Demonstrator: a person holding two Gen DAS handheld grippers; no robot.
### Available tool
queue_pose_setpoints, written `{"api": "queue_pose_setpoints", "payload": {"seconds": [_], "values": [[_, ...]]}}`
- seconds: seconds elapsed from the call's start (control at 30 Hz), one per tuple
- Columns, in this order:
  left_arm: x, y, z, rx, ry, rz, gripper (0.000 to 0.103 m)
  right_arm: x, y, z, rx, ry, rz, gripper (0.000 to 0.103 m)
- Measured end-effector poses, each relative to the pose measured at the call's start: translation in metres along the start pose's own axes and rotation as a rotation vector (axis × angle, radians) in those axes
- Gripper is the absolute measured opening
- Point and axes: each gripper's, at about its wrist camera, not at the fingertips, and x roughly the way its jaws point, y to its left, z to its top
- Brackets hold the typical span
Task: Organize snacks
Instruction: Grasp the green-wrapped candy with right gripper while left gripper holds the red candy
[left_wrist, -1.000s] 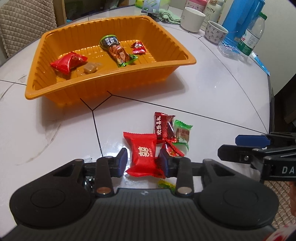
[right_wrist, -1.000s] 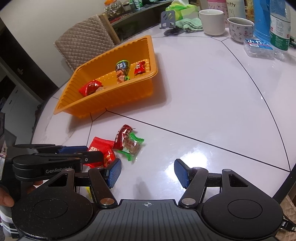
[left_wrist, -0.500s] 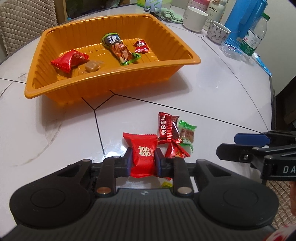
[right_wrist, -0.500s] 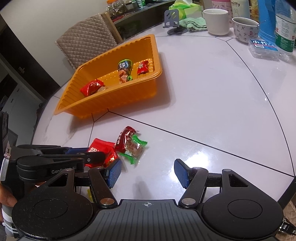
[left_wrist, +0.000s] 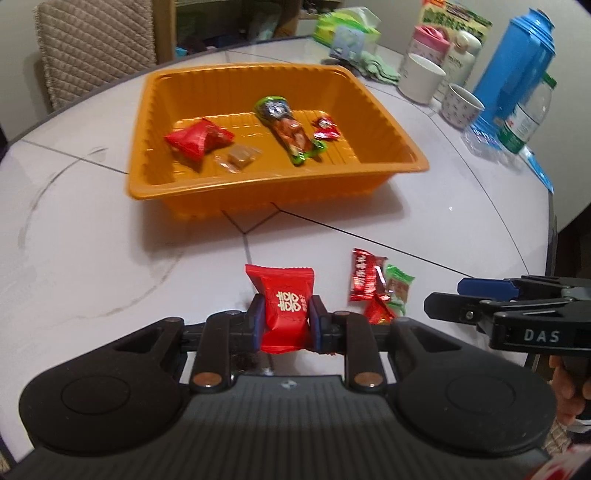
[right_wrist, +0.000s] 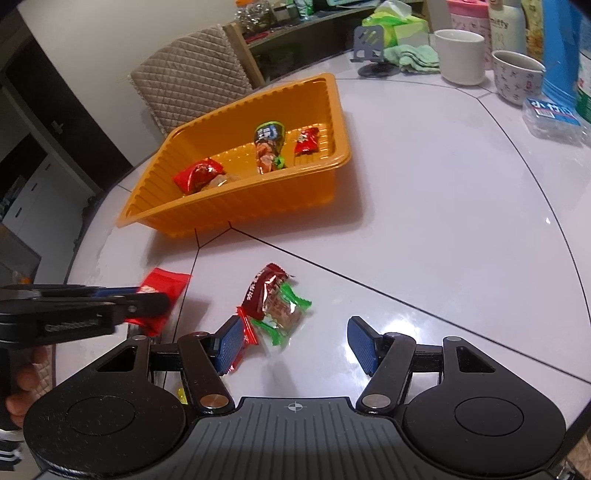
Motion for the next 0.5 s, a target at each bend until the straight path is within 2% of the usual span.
{"api": "queue_pose_setpoints", "payload": {"seconds": [0.1, 0.17, 0.23, 0.5], "values": [[-0.007, 0.008, -0.002, -0.026, -0.011, 0.019, 0.022, 0.007, 0.004, 0.001, -0.038, -0.004, -0.001, 0.062], [-0.011, 0.014, -0.003, -0.041, -0.017, 0.030, 0.022, 0.012, 0.006, 0.002, -0.057, -0.006, -0.001, 0.050], [-0.015, 0.018, -0.005, -0.056, -0.023, 0.040, 0.022, 0.019, 0.006, 0.002, -0.066, 0.007, -0.009, 0.044], [-0.027, 0.030, -0.010, -0.099, -0.042, 0.063, 0.022, 0.037, 0.013, 0.002, -0.128, 0.026, -0.038, 0.037]]}}
